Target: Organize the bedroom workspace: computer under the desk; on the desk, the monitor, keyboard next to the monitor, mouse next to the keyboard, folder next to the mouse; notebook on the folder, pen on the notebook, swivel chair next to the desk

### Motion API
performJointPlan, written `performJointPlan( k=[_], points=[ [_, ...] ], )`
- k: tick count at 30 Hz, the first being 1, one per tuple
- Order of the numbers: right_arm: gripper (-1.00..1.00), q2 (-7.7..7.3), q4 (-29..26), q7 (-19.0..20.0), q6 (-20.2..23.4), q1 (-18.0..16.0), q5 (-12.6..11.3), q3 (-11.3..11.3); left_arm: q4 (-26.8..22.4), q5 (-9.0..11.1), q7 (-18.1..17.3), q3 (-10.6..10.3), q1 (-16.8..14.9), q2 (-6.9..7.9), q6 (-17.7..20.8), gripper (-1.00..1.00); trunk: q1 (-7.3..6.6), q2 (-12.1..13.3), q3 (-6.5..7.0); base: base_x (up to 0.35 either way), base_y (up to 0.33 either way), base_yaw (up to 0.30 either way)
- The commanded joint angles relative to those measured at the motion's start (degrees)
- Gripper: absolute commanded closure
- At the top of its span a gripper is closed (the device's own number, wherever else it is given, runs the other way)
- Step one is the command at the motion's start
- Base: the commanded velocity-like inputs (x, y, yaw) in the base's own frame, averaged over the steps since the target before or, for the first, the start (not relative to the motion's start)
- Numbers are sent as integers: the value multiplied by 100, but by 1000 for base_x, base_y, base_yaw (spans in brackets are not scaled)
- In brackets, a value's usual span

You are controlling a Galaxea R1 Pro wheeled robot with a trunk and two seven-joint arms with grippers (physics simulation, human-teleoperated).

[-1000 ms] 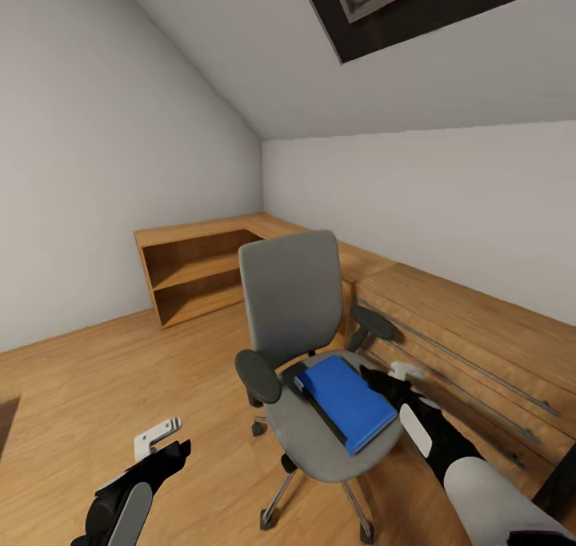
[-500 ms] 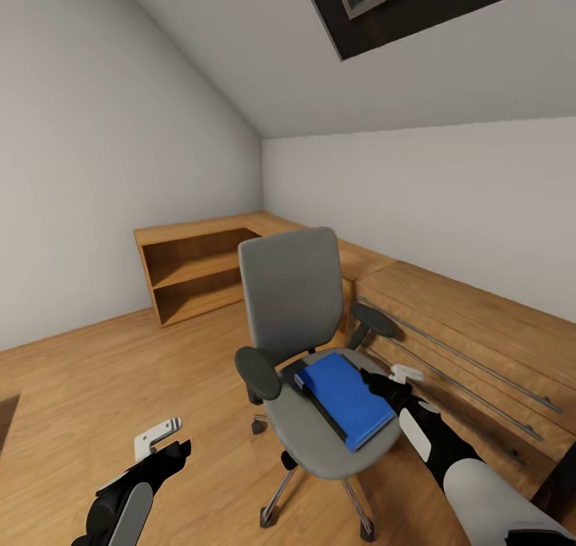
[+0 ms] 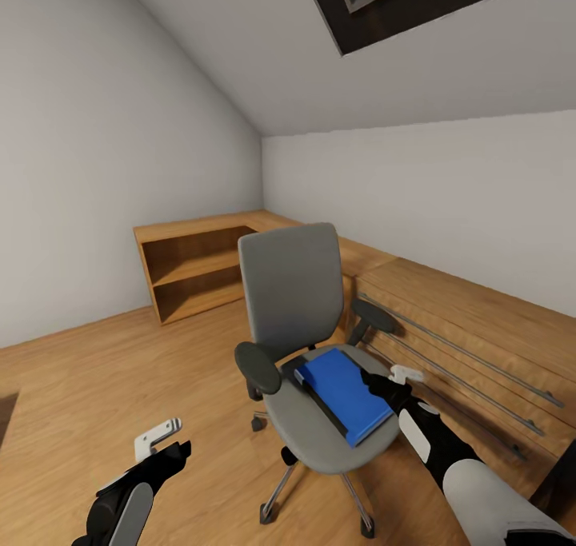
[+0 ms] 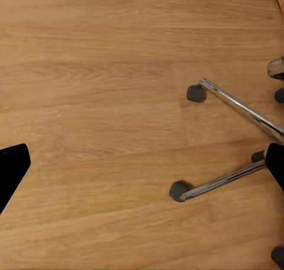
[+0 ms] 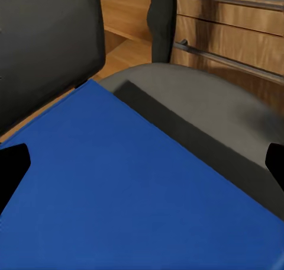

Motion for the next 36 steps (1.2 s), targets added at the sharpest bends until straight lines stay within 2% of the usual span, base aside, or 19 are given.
performJointPlan(
  k=[1, 8, 14, 21, 27, 31, 36],
  points=[
    [-100, -2, 3, 22, -26, -3, -59, 8, -7, 62, 27, 5, -4, -1, 15, -100, -1, -3, -6, 0, 0, 0],
    [-100, 6, 17, 16, -57, -4, -59, 8, 80, 58, -4, 5, -4, 10, 16, -100, -1, -3, -6, 22, 0, 0],
    [-100, 12, 102, 3, -60, -3, -66, 8, 114, 52, -7, 5, -4, 5, 11, -100, -1, -3, -6, 206, 0, 0],
    [-100, 18, 125, -240, -60, -4, -74, 8, 126, 50, -12, 5, -4, 4, 15, -100, -1, -3, -6, 65, 0, 0],
    [-100, 36, 127, -287, -53, -3, -92, 1, 127, 50, -11, 5, -4, 4, 13, -100, -1, -3, -6, 147, 0, 0],
    [-100, 77, 127, -292, -28, -3, -115, -2, 127, 50, -9, 5, -4, 4, 10, -100, -1, -3, -6, 161, 0, 0],
    [-100, 195, 127, -333, 1, -4, -144, -22, 127, 50, -15, 5, -4, 4, 9, -100, -1, -3, -6, 110, 0, 0]
  ],
)
